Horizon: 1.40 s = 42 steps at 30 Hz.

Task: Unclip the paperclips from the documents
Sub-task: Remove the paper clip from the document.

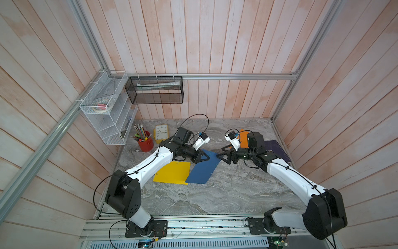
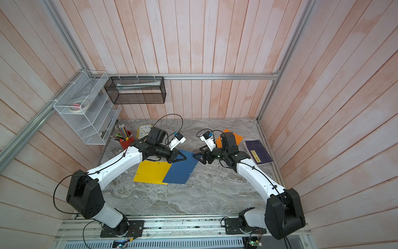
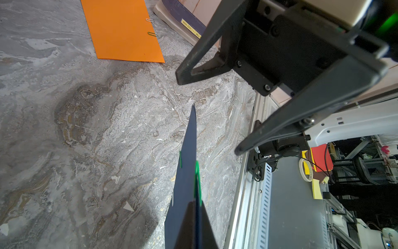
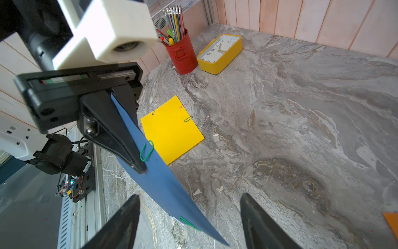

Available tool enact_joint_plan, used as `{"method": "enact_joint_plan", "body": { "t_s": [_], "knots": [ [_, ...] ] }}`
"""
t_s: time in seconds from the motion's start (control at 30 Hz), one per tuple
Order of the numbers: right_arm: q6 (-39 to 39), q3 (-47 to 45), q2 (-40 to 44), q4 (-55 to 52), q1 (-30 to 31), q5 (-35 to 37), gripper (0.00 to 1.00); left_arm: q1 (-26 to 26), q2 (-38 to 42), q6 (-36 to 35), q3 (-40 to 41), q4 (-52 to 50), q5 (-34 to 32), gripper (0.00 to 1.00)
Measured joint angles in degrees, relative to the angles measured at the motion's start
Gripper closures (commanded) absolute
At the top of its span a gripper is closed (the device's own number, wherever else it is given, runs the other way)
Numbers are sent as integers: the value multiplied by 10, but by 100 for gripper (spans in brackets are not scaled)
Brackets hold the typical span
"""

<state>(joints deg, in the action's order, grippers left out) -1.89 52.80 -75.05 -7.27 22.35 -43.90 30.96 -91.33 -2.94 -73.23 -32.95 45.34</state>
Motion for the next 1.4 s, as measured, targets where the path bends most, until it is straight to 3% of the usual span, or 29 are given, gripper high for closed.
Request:
{"method": "enact_joint_plan", "body": {
  "t_s": [0.57, 1.4],
  "knots": [
    [0, 0, -20, 46, 4, -116, 36, 28, -3, -10, 0, -23, 9, 100],
    [-8, -14, -44, 56, 19, -162, 54, 36, -3, -21, 0, -35, 12, 100]
  ]
}}
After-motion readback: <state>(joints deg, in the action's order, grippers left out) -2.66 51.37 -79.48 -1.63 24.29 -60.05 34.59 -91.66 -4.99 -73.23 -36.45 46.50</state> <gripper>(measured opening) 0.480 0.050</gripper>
